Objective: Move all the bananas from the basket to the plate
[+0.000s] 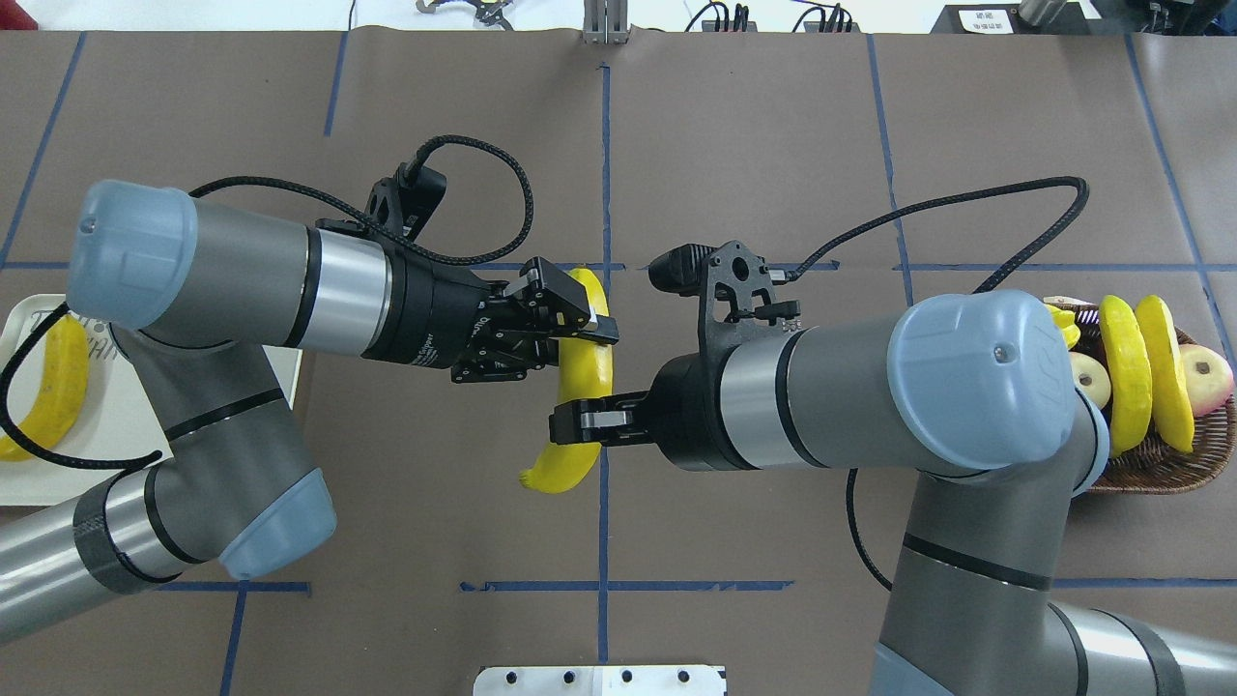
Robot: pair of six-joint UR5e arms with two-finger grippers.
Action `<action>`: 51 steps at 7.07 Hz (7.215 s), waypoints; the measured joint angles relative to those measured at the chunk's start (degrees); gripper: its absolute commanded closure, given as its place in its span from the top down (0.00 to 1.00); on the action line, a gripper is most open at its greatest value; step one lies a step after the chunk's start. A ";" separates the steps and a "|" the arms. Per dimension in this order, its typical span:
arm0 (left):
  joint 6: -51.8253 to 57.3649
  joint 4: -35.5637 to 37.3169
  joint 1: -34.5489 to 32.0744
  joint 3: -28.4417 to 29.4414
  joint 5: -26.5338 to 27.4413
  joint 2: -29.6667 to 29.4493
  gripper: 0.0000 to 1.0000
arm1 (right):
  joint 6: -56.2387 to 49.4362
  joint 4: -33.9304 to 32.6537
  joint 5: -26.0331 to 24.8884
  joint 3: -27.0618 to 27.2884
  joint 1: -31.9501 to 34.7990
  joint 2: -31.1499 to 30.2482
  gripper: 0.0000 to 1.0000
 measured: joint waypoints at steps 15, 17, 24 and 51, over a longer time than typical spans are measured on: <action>39.27 28.03 -16.71 -3.01 -0.30 28.03 0.00 | 2.20 -0.11 0.02 1.33 4.05 -3.41 1.00; 43.41 28.14 -19.60 2.78 -0.13 29.95 0.00 | 2.26 -0.11 -0.04 1.22 4.14 -3.65 1.00; 35.58 27.53 -19.50 8.02 0.13 30.56 1.00 | 2.27 -0.08 0.10 1.30 4.85 -4.11 1.00; 19.78 27.64 -10.02 -4.14 -2.40 13.46 0.99 | -29.29 -29.29 0.99 -5.70 26.94 -33.02 0.73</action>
